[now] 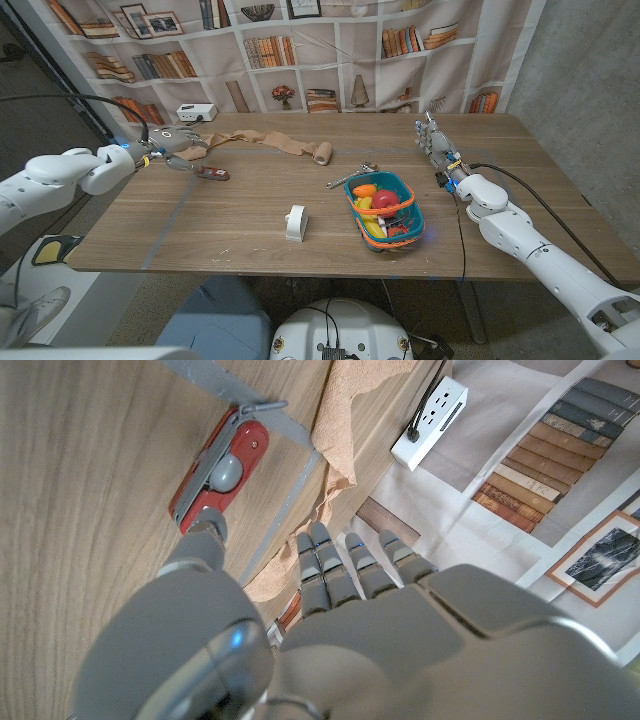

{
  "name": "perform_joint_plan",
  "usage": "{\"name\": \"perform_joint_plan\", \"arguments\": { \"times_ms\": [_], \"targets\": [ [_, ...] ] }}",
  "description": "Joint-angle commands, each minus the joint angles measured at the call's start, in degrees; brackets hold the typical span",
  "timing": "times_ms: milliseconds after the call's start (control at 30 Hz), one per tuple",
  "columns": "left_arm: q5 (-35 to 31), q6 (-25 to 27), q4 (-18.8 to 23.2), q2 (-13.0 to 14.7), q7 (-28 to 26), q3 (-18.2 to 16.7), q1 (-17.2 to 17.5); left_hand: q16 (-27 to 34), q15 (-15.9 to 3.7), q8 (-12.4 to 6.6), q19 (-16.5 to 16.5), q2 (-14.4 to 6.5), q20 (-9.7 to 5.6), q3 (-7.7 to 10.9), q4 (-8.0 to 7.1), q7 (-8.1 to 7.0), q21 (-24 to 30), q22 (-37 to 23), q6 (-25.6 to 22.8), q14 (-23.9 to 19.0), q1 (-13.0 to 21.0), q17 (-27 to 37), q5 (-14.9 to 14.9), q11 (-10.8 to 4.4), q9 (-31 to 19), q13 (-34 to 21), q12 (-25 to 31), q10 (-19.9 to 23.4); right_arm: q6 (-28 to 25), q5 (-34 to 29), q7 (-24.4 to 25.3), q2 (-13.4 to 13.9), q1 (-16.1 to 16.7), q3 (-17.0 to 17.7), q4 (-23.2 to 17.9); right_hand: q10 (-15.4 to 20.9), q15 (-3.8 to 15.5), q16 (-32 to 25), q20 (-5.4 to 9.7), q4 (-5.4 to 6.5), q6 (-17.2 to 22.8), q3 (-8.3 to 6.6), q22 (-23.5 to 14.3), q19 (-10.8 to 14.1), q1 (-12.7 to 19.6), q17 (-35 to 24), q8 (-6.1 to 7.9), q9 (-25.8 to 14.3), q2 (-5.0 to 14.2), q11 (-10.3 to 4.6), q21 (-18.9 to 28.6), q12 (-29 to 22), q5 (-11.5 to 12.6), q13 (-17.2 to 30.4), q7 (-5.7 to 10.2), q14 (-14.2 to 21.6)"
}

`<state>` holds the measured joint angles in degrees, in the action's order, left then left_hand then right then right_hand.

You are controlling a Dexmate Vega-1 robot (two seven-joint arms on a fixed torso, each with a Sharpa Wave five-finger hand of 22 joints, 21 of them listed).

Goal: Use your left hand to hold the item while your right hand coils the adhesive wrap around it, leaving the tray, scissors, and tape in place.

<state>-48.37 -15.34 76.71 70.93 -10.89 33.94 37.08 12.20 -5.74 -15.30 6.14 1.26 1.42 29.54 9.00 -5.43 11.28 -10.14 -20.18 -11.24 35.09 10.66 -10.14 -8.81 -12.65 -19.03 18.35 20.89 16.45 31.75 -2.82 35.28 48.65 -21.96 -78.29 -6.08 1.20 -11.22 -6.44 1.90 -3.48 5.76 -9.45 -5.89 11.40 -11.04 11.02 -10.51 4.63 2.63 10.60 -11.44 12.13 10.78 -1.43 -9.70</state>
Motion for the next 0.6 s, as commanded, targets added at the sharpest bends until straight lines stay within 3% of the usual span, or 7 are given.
{"name": "perform_joint_plan", "arguments": {
  "times_ms": [33, 600],
  "targets": [
    [-0.3, -1.6, -2.3, -1.0, 0.7, 1.4, -2.1, -0.2, -0.12, -0.49, -0.1, 0.2, 0.2, -0.09, 0.28, -0.34, 0.1, -0.2, -0.9, -0.3, 0.8, 0.1, -0.4, -0.24, -0.1, -0.2, -0.1, 0.7, -0.5, 0.2, -0.1, -0.1, -0.3, -0.1, 0.4, 0.0, -0.14, -0.2, -0.28, -0.3, 0.0, 0.26, -0.3, 0.2, 0.5, -0.2, 0.04, -0.2, -0.21, 0.01, 0.2, 0.0, 0.0, 0.2, 0.28, -5.1],
    [-1.4, -3.4, -4.3, -2.1, 0.9, 3.2, -4.6, -0.2, -0.28, -0.56, -0.2, 0.3, 0.16, -0.06, 0.28, -0.59, 0.1, -0.2, -1.2, -0.2, 1.0, 0.1, -0.5, -0.38, -0.1, -0.3, -0.2, 1.0, -0.6, -0.1, 0.0, -0.3, -0.7, -0.3, 0.9, 0.0, -0.14, -0.2, -0.32, -0.33, 0.0, 0.26, -0.3, 0.2, 0.5, -0.2, 0.04, -0.2, -0.2, 0.17, 0.2, 0.0, 0.0, 0.2, 0.28, -5.1]
  ]
}}
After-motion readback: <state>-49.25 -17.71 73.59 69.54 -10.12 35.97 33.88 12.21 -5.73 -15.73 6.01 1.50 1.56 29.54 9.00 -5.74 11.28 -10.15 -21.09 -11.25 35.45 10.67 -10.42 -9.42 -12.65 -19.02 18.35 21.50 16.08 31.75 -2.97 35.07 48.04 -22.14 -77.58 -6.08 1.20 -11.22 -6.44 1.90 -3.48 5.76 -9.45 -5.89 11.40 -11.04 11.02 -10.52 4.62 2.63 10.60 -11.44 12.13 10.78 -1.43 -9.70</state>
